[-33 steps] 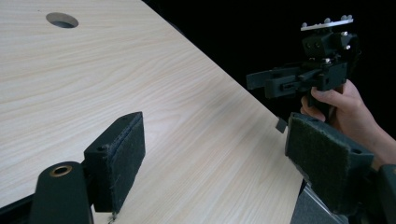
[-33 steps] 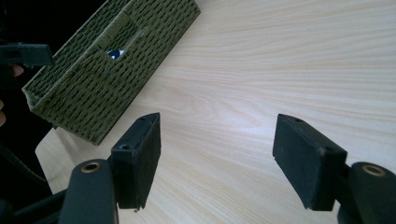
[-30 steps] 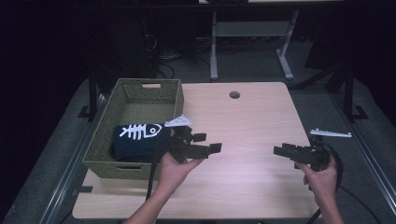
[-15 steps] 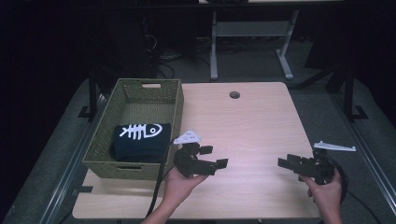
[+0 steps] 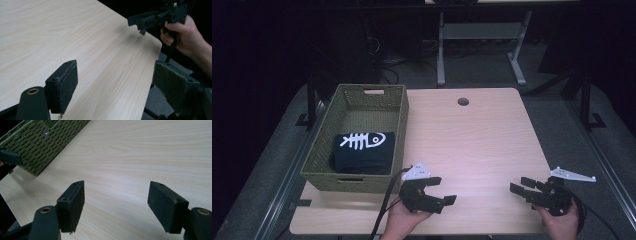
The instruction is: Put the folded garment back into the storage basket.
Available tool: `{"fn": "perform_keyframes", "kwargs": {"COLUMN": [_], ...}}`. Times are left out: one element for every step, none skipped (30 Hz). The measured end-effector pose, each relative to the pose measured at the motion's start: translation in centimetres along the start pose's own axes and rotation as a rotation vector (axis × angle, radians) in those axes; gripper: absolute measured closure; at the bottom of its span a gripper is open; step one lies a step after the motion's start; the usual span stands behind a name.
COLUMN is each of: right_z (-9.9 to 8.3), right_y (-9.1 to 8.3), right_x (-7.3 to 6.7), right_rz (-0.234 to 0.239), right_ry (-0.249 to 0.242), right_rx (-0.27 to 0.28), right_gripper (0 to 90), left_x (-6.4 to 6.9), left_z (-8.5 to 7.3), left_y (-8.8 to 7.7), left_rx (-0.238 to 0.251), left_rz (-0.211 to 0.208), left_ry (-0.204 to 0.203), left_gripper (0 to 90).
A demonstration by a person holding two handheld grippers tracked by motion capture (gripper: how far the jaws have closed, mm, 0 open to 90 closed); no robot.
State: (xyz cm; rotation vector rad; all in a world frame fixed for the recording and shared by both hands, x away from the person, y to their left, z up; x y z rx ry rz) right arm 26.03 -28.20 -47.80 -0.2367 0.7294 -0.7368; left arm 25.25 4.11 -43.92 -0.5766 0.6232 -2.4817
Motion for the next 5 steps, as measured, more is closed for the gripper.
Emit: {"fn": "perform_keyframes", "kwargs": {"right_z": [-0.2,-0.4,-0.6,-0.7,-0.8], "right_y": [0.1,0.1,0.1,0.1,0.1], "right_x": [-0.1,-0.2,-0.3,-0.5,-0.5], "right_rz": [0.005,0.014,0.017,0.020,0.027], "right_ry": [0.000,0.001,0.001,0.004,-0.001], "right_rx": [0.004,0.007,0.009,0.010,0.014], "right_gripper": [29.1,28.9,28.9,28.9,28.8], "left_x": [0.1,0.1,0.1,0.1,0.1], "left_z": [-0.3,-0.6,-1.0,-1.4,-1.7], "left_y": [0.0,0.0,-0.1,-0.1,-0.1], "left_rx": [0.003,0.007,0.014,0.022,0.013], "left_rz": [-0.004,-0.007,-0.009,-0.013,-0.016], "left_ry": [-0.003,-0.008,-0.010,-0.013,-0.008], "left_gripper": [20.3,20.3,20.3,20.3,20.5]}}
Point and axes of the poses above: each handheld gripper's, and its own axes: y roughly forward along the jaws, z roughly out of its top, x roughly to its right, the point moved 5 cm from there along y, roughly forward along the jaws, and after that the axes turned 7 degrees about z, right-handed, at the moved point
